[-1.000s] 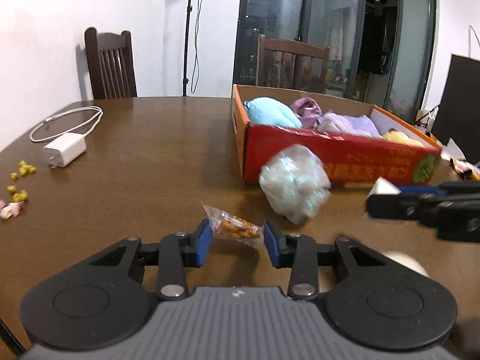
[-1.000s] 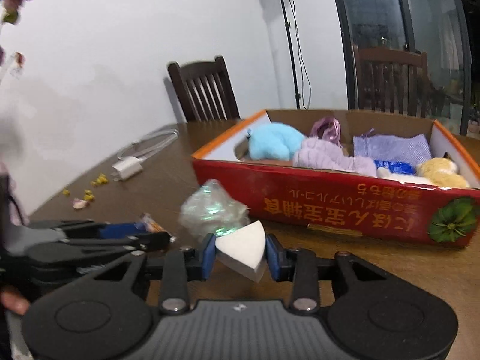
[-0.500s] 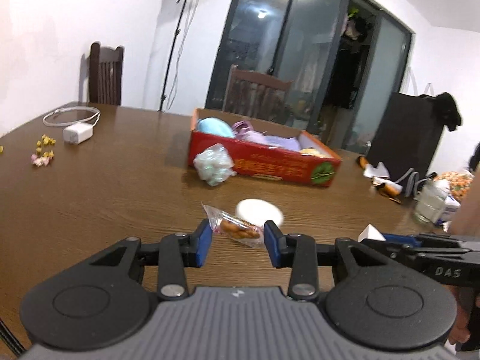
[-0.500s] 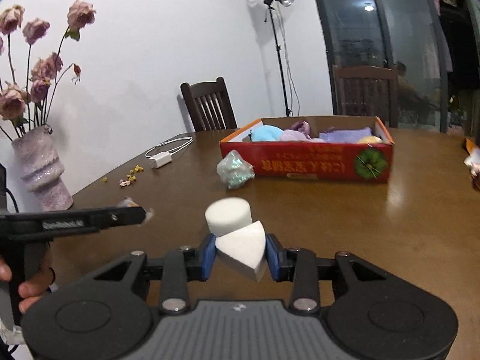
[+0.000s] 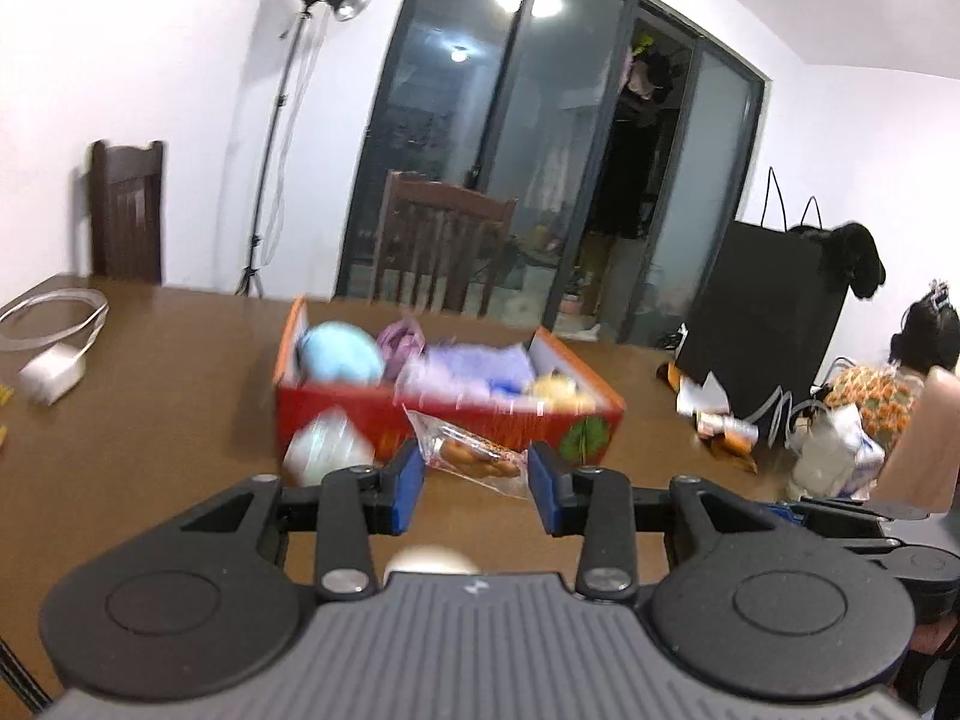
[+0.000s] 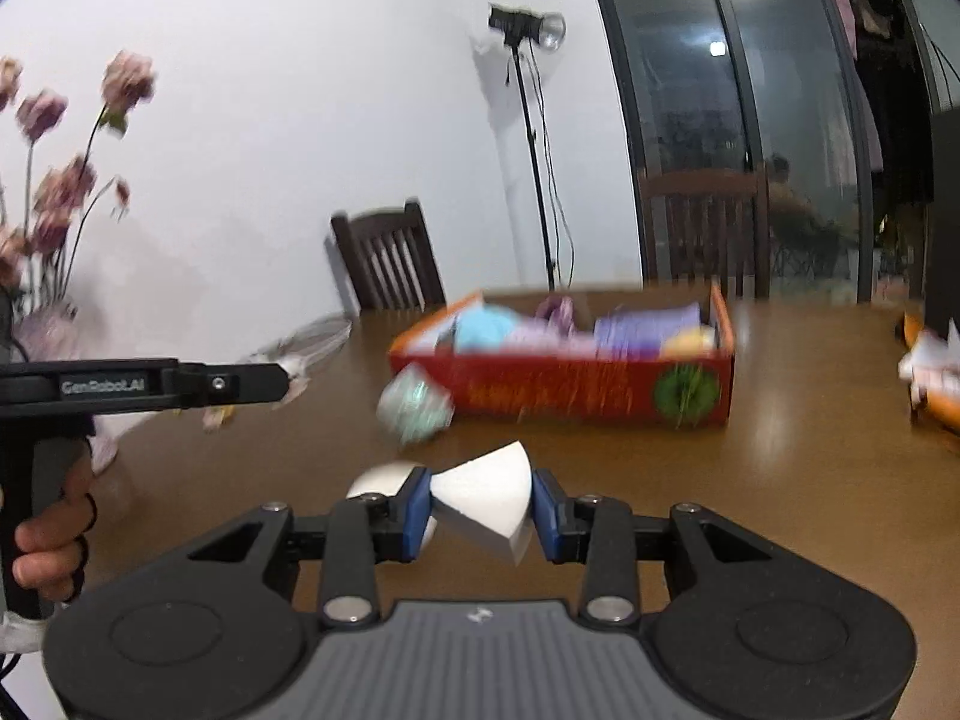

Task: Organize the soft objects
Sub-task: 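Carry the packet and foam wedge into the box and open both grippers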

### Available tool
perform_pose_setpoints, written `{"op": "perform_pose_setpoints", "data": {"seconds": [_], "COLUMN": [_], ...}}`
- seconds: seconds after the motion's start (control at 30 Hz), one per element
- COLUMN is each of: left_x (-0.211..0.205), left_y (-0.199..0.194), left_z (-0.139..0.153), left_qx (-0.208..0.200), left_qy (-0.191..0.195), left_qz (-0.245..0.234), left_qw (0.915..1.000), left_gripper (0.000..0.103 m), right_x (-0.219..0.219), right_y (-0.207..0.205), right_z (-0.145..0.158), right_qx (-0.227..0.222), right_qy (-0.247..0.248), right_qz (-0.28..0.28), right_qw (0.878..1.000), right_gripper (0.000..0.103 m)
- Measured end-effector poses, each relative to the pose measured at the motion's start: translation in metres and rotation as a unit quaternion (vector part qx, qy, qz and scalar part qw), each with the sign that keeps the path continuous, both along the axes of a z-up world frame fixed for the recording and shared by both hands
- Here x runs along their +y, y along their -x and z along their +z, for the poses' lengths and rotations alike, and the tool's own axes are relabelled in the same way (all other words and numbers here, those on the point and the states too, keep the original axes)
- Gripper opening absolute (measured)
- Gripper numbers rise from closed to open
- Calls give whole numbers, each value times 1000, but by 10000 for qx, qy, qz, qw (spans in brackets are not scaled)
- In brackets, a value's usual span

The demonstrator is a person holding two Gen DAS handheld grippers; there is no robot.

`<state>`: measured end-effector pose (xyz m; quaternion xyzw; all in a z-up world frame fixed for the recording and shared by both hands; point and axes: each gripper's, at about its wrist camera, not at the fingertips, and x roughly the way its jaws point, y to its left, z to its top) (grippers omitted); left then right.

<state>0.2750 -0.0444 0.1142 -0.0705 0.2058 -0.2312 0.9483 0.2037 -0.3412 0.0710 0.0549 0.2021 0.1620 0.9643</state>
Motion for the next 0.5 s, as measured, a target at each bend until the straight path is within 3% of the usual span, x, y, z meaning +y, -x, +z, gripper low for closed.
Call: {"op": "perform_pose_setpoints", "data": {"seconds": [0.13,0.23,0.37,0.5], "left_x": [-23,-46,-68,-83], "left_y": [-85,-154,-233,-279], "left_z": [19,15,-7,-31], "left_qx": [111,428,1022,1306], "left_qy": [-26,-174,-215,-411], "left_qz": [-116,-67,-80,-126], "left_qw": [9999,9989,9945,9905], "left_gripper": [39,39,39,39], "right_x": [-17,-27,-37,-33], "right_y": [-69,-139,-246,-334], "right_z": [30,46,44,23], "right_qx": [-200,-102,388,973], "right_qy": [-28,-65,-385,-647], "right_qz": [-29,-36,-168,-302], "right_qw": [9998,9999,9984,9927], "right_gripper": [35,36,37,37]}}
